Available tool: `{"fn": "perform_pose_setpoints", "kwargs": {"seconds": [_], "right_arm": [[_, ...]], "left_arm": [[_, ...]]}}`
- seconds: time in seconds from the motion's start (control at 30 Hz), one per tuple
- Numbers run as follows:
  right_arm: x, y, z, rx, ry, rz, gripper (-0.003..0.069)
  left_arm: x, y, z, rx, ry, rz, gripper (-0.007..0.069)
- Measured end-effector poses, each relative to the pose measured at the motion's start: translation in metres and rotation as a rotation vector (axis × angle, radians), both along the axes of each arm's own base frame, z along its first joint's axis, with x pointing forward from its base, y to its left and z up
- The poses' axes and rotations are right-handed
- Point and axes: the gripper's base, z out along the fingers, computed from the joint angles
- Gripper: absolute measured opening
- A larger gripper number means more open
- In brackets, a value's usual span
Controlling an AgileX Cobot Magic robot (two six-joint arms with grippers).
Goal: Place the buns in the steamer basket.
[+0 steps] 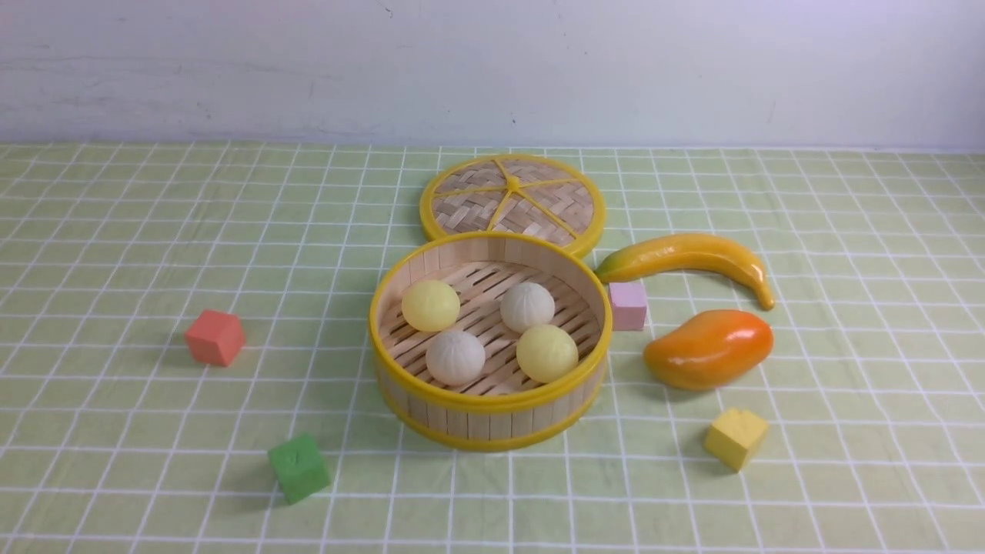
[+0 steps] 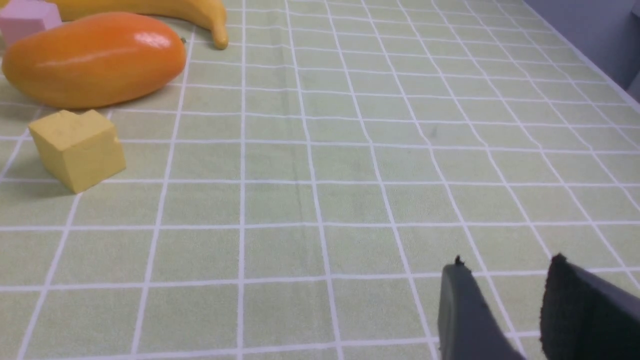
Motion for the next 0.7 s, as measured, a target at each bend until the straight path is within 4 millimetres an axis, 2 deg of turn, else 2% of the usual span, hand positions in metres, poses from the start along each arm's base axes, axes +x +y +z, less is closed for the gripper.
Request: {"fn": "perform_pose_setpoints", "kwargs": {"seconds": [0.7], "right_arm": [[0.0000, 0.0000, 0.0000, 0.000, 0.000, 0.000, 0.0239]], "left_arm": [[0.0001, 0.0000, 0.0002, 0.001, -0.003, -0.001, 0.0004]]}}
